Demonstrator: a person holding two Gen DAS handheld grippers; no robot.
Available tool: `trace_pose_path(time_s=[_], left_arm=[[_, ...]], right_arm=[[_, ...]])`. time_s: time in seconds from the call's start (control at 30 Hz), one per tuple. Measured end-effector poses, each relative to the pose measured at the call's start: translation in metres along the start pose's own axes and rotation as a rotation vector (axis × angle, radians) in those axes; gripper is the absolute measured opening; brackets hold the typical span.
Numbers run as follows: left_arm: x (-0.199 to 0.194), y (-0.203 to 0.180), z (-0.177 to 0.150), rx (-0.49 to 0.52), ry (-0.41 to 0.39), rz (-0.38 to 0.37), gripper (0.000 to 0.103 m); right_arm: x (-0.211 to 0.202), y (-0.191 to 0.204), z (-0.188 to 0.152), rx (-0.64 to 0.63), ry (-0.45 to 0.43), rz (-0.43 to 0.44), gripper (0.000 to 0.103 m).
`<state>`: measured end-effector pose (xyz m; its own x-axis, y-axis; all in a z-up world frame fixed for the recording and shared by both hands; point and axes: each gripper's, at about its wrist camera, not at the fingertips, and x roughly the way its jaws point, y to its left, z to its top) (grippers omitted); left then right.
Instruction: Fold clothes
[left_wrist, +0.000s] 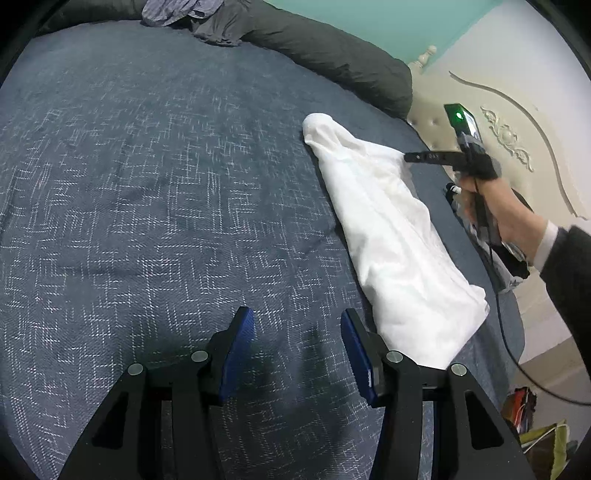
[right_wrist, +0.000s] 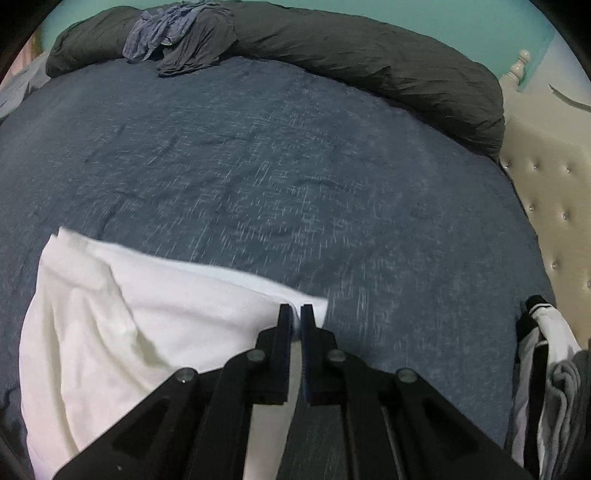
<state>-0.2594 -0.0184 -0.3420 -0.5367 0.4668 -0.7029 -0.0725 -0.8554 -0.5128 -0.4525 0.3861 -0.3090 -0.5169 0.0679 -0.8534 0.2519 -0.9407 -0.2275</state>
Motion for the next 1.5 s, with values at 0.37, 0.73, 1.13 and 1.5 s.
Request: trace_pose_path(time_s=[0.37, 0.73, 1.13, 1.5], left_arm=[[0.002, 0.000, -0.002, 0.002, 0.009, -0.008, 0.053], [0.001, -0.005, -0.003, 0.007, 0.002, -0.009, 0.053], [0.001, -0.001, -0.002, -0.002, -0.004, -0.010, 0.053], [0.004, -0.001, -0.006, 0.004, 0.006, -0.007, 0.053]], right_arm=[[0.022, -0.018, 0.013, 0.099, 0.018, 0.066, 0.004], [-0.002, -0.004, -0.015, 0.103, 0.034, 0.470, 0.030], [0.007, 0.019, -0.032, 0.046, 0.056, 0.479, 0.006], [0.000, 0.028, 0.000, -0.048, 0.062, 0.307, 0.006]])
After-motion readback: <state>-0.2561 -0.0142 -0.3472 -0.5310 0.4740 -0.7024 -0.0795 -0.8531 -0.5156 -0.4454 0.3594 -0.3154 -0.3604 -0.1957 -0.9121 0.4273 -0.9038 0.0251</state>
